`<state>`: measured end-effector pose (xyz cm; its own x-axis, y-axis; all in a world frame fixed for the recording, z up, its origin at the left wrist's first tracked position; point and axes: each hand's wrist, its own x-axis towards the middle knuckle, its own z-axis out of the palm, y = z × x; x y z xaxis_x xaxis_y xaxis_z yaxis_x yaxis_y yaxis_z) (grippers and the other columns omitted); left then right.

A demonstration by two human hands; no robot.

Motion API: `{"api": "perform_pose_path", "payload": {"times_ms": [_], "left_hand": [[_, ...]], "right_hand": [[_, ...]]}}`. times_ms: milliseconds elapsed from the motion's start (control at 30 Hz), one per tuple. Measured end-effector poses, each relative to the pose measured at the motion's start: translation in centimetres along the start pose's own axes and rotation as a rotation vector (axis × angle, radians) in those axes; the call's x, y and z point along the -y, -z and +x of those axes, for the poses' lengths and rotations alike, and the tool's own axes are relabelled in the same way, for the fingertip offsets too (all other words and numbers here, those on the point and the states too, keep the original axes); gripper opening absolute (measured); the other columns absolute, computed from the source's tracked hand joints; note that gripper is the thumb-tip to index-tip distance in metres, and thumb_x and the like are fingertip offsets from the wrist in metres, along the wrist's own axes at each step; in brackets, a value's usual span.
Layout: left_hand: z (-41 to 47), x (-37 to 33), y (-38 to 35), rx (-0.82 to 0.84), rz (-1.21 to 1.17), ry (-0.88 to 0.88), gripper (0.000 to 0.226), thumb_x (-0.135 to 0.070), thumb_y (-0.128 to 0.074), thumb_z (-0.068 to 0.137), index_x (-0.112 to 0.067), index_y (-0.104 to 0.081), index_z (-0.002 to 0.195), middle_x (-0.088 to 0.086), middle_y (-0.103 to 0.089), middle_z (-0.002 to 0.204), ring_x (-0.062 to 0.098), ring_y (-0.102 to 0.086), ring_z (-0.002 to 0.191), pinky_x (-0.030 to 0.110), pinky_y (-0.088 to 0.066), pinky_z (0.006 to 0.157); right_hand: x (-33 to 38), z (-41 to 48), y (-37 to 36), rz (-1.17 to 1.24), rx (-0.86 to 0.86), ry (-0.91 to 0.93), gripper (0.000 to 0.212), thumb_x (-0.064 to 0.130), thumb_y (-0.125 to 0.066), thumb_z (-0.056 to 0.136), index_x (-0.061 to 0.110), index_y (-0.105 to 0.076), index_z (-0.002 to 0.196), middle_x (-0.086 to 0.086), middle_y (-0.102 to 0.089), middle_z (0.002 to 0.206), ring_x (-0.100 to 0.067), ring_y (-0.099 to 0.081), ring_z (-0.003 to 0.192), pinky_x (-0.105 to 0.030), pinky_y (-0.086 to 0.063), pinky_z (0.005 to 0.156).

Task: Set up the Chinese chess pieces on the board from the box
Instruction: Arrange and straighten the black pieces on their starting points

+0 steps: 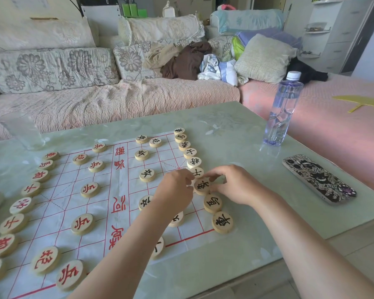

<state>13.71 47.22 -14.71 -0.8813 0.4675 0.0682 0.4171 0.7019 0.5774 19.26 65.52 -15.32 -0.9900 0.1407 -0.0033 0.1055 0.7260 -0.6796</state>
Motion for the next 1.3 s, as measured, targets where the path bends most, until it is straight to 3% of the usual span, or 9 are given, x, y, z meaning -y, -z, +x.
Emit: {"api": "perform_pose_path", "payload": {"times_ms": [100,367,500,600,667,733,900,1067,1300], "left_hand": [[-0.1,0.0,-0.2,0.055,-0.011,-0.019,0.027,-0.007,-0.061,0.083,-0.022,-0.068,0.105,-0.006,-0.068,0.099,0.010,-0.062,0.089,0.018,-0.048,0.077],[0.1,-0.3,0.0,0.052,-0.008,-0.037,0.027,-0.018,-0.072,0.081,-0.022,-0.068,0.107,-0.005,-0.067,0.098,0.014,-0.063,0.091,0.029,-0.054,0.081],[0.1,-0.6,-0.2,0.055,-0.010,-0.049,0.025,-0.022,-0.075,0.079,-0.018,-0.070,0.103,-0.003,-0.069,0.098,0.015,-0.063,0.088,0.029,-0.054,0.080],[0.0,-0.8,-0.2,0.060,-0.007,-0.054,0.025,-0.022,-0.074,0.080,-0.017,-0.069,0.105,-0.003,-0.068,0.098,0.015,-0.063,0.087,0.028,-0.053,0.079],[-0.1,-0.7,-0.1,0.072,0.008,-0.063,0.026,-0.020,-0.074,0.080,-0.018,-0.068,0.106,-0.003,-0.068,0.100,0.016,-0.062,0.086,0.029,-0.053,0.079],[0.0,-0.5,0.2,0.080,0.025,-0.069,0.030,-0.018,-0.073,0.080,-0.021,-0.066,0.109,-0.005,-0.066,0.102,0.014,-0.060,0.085,0.027,-0.051,0.078],[1.0,-0.3,1.8,0.012,0.031,-0.052,0.034,-0.013,-0.066,0.086,-0.021,-0.060,0.118,-0.005,-0.065,0.106,0.015,-0.061,0.095,0.026,-0.050,0.079],[3.0,-0.1,1.4,0.026,0.074,0.008,0.042,-0.008,-0.057,0.090,-0.021,-0.056,0.130,-0.004,-0.062,0.123,0.018,-0.058,0.110,0.025,-0.046,0.088],[3.4,0.8,0.7,0.083,0.271,-0.074,0.041,-0.015,-0.054,0.090,-0.029,-0.057,0.128,0.001,-0.057,0.120,0.023,-0.046,0.116,0.039,-0.046,0.091]], "right_hand": [[0.1,0.1,-0.3,0.003,0.004,0.011,0.034,0.027,-0.076,0.084,0.046,-0.071,0.112,0.026,-0.068,0.105,0.019,-0.051,0.063,-0.018,-0.040,0.070],[0.6,-0.3,0.4,-0.008,0.028,0.010,0.031,0.027,-0.077,0.085,0.045,-0.072,0.110,0.026,-0.067,0.096,0.021,-0.050,0.062,-0.011,-0.036,0.063],[0.8,-0.5,0.6,-0.032,0.043,0.000,0.030,0.021,-0.073,0.088,0.044,-0.074,0.107,0.042,-0.054,0.060,0.020,-0.050,0.057,-0.008,-0.034,0.054],[0.9,-0.5,0.7,-0.054,0.045,-0.003,0.031,0.020,-0.071,0.090,0.045,-0.073,0.108,0.045,-0.049,0.054,0.019,-0.049,0.055,-0.011,-0.033,0.056],[0.9,-0.4,0.7,-0.056,0.055,-0.003,0.032,0.019,-0.070,0.090,0.046,-0.073,0.108,0.040,-0.055,0.059,0.018,-0.049,0.055,-0.014,-0.035,0.059],[0.8,-0.2,0.7,-0.046,0.047,-0.004,0.034,0.018,-0.068,0.090,0.043,-0.072,0.112,0.032,-0.064,0.082,0.017,-0.051,0.060,-0.017,-0.039,0.067],[0.8,0.9,0.5,-0.080,-0.113,-0.081,0.035,0.021,-0.059,0.092,0.037,-0.066,0.122,0.019,-0.067,0.110,-0.009,-0.061,0.098,-0.029,-0.048,0.092],[2.5,2.2,-0.3,-0.127,-0.135,-0.139,0.023,0.038,-0.061,0.091,0.036,-0.069,0.113,0.013,-0.068,0.114,-0.017,-0.062,0.109,-0.034,-0.050,0.092],[2.2,4.2,-1.1,-0.095,-0.119,-0.208,0.029,0.060,-0.074,0.076,0.040,-0.074,0.097,0.014,-0.072,0.095,-0.013,-0.066,0.092,-0.033,-0.054,0.083]]}}
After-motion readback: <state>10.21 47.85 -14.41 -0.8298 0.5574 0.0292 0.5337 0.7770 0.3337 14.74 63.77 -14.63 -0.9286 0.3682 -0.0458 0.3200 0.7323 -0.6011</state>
